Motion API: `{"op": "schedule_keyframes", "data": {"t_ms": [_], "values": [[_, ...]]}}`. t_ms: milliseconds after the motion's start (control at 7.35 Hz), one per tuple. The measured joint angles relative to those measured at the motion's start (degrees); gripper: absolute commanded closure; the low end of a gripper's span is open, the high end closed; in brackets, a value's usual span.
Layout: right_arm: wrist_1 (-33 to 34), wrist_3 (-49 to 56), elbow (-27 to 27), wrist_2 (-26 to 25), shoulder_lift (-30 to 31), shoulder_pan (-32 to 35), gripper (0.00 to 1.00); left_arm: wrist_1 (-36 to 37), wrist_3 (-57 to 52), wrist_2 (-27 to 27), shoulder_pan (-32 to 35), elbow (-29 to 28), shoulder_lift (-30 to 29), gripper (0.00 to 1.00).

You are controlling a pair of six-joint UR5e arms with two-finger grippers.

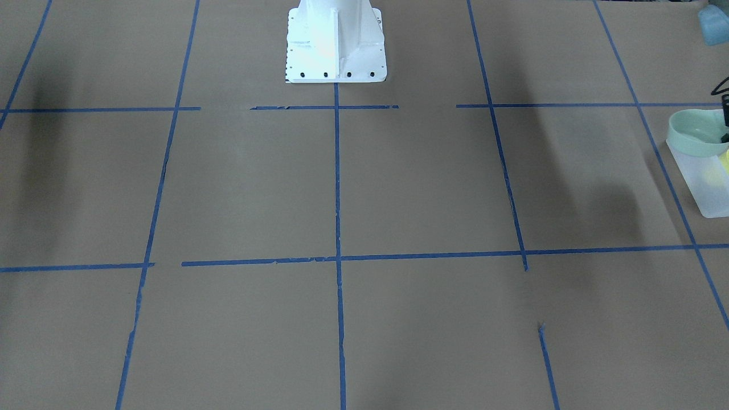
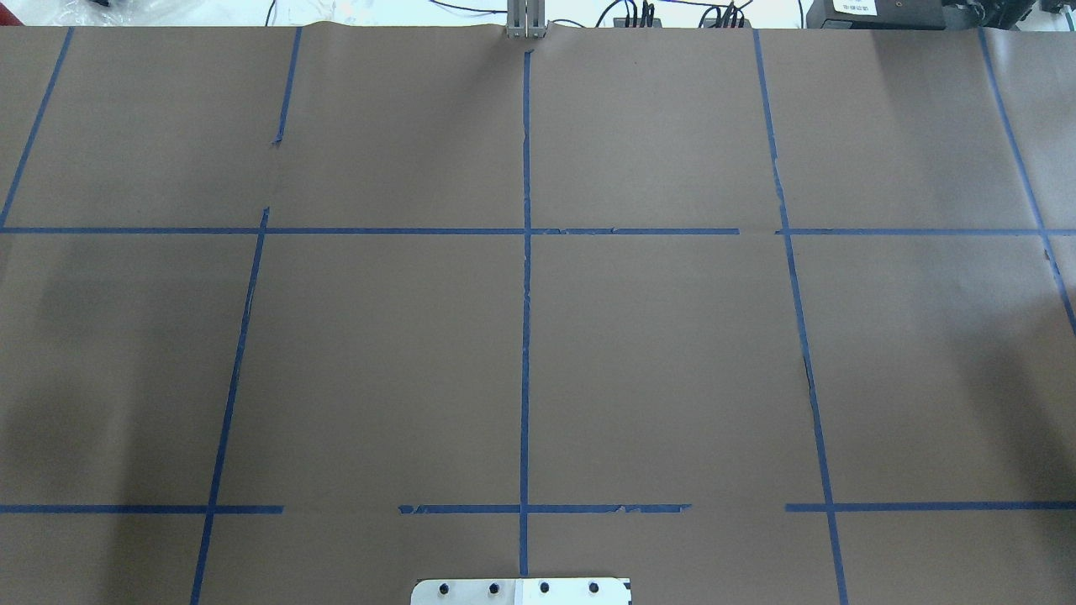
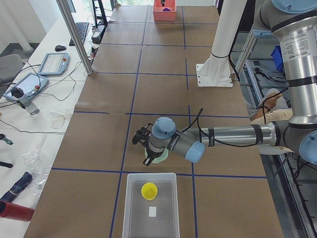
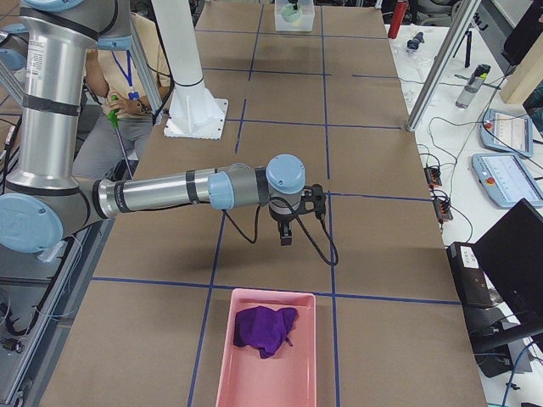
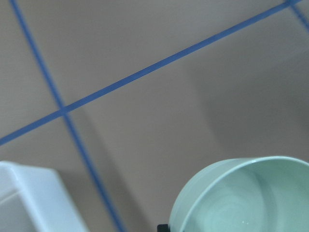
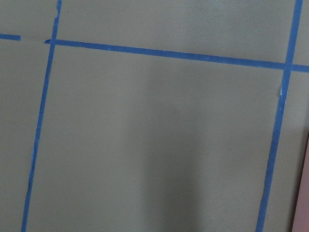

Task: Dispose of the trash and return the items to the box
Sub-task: 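Lift the green bowl with the left gripper and carry it into the clear bin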

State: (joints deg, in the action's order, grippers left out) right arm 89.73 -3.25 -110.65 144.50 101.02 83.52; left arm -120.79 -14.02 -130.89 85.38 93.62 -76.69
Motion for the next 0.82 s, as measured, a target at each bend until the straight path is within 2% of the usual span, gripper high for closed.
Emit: {"op": "schedule_keyframes", "data": {"t_ms": [272, 544, 816], "values": [[0.0, 0.0, -0.1, 0.0, 0.3, 0.0, 0.00, 3.5, -17.2, 0.8, 8.7, -14.3, -7.3, 1.00], [0.0, 0.0, 0.0, 0.0, 0.4, -0.1, 0.00, 3.8, -23.6, 5.0, 13.0, -19.9, -9.5, 1.00], [0.0, 0.0, 0.2, -0.1, 0.4, -0.3, 0.00, 3.1, -25.2, 7.7, 14.5, -24.7, -10.8, 1.00]]}}
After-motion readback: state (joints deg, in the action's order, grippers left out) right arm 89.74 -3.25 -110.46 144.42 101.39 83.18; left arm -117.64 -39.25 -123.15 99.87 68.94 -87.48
